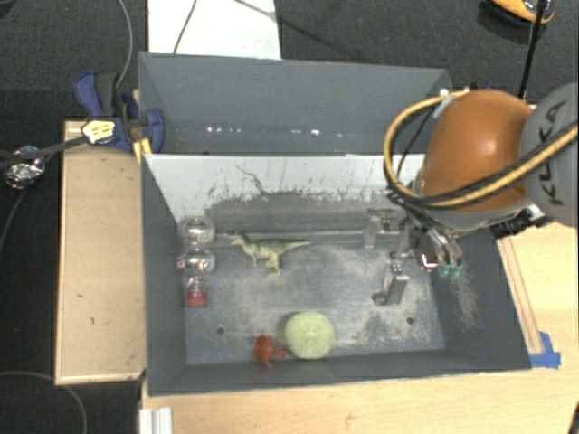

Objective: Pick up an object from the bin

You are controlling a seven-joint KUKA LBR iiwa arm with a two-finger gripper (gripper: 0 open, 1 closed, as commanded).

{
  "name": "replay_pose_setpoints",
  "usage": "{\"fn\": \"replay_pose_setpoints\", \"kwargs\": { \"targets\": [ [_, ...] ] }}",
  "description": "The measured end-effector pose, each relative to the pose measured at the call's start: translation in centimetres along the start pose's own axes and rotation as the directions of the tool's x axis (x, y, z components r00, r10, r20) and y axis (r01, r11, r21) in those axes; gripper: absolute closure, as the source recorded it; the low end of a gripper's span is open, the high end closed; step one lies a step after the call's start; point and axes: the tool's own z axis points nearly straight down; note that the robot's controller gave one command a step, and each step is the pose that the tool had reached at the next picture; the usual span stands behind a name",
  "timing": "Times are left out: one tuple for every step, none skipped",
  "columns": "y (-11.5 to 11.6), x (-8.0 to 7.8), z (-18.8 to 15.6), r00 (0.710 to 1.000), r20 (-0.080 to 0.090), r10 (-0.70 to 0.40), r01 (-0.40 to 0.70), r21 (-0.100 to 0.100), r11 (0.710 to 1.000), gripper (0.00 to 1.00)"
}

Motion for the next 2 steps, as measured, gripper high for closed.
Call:
{"fn": "replay_pose_setpoints", "kwargs": {
  "targets": [
    [0.0, -0.1, -0.5, 1.0, 0.008, 0.0, 0.0, 0.0, 1.0, 0.0],
    [1.4, 1.6, 3.1, 0.999, 0.014, -0.041, 0.041, 0.001, 0.999, 0.0]
  ]
}}
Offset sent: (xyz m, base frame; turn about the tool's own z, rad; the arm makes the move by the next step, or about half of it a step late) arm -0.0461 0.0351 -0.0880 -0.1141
